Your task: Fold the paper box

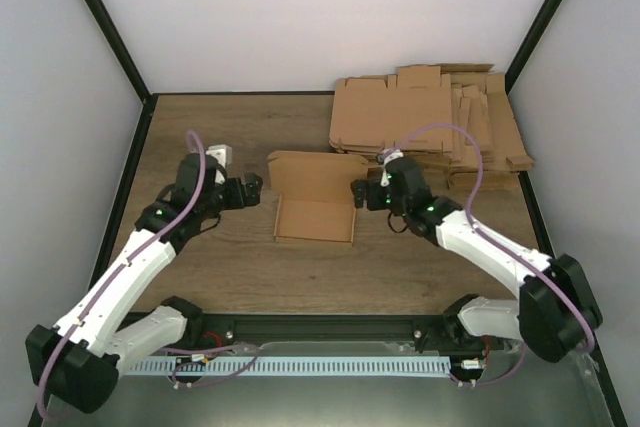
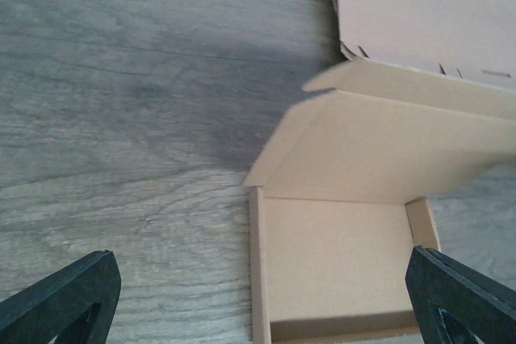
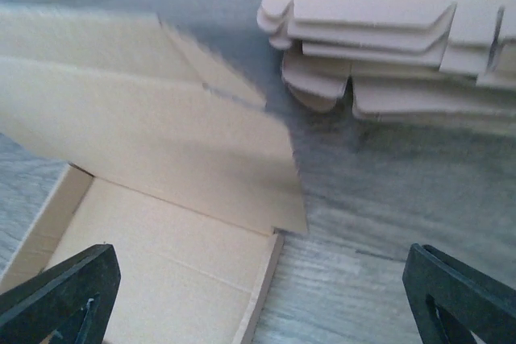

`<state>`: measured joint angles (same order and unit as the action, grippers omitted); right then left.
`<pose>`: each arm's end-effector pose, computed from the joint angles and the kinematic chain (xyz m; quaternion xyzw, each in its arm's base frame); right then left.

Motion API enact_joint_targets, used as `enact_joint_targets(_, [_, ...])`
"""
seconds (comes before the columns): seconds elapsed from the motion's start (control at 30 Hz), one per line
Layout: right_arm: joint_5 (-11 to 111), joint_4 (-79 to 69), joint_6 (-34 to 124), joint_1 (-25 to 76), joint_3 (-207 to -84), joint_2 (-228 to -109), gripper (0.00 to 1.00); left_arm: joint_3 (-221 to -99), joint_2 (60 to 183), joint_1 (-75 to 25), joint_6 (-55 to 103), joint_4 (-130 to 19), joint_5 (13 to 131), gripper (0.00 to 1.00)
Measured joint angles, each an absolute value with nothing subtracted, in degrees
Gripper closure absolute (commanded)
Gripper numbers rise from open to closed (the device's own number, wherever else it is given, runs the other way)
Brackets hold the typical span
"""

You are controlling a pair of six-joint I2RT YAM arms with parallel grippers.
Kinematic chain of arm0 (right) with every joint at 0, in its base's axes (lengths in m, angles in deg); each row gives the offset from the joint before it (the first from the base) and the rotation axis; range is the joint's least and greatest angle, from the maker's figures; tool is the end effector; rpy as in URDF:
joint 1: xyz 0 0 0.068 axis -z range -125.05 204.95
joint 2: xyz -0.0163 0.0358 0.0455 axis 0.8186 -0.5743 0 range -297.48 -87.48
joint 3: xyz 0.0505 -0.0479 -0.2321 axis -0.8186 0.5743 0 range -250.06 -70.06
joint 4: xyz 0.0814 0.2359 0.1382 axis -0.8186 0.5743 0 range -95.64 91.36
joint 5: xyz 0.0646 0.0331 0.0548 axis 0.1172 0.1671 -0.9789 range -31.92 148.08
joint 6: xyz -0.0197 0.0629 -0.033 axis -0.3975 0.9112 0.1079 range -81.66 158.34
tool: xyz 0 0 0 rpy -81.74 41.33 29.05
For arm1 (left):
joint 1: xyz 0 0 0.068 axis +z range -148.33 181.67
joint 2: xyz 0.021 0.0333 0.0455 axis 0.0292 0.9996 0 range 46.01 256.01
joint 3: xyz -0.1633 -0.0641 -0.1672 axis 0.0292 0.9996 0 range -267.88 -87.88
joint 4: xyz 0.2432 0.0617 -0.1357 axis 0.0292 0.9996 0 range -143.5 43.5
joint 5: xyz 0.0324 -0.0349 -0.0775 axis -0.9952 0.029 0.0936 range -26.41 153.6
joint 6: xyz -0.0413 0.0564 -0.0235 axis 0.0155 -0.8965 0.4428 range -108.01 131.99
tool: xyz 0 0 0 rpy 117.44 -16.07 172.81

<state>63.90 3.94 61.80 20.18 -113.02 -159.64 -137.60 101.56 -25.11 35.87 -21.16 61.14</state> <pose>0.2660 0.1770 0.1705 -0.0669 0.8984 0.1700 0.3994 0.2422 -0.1195 0.2535 0.0134 0.8992 -0.1696 0.4032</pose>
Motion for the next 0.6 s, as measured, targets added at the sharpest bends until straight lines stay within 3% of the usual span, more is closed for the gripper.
enact_joint_targets(0.2, [52.4,1.9,55.9,27.9,-113.1,-154.3,0.00,-136.4,103.0,-16.2,34.4,-23.4,70.0,0.00])
enact_joint_targets(0.5, [40.1,1.9,55.3,37.8,-114.3,-158.2,0.00,-137.1,106.0,-14.7,31.1,-25.7,75.2,0.00])
enact_joint_targets(0.6, [38.5,2.4,54.7,38.3,-117.3,-161.1,0.00,-137.1,107.6,-14.7,29.5,-27.5,78.4,0.06])
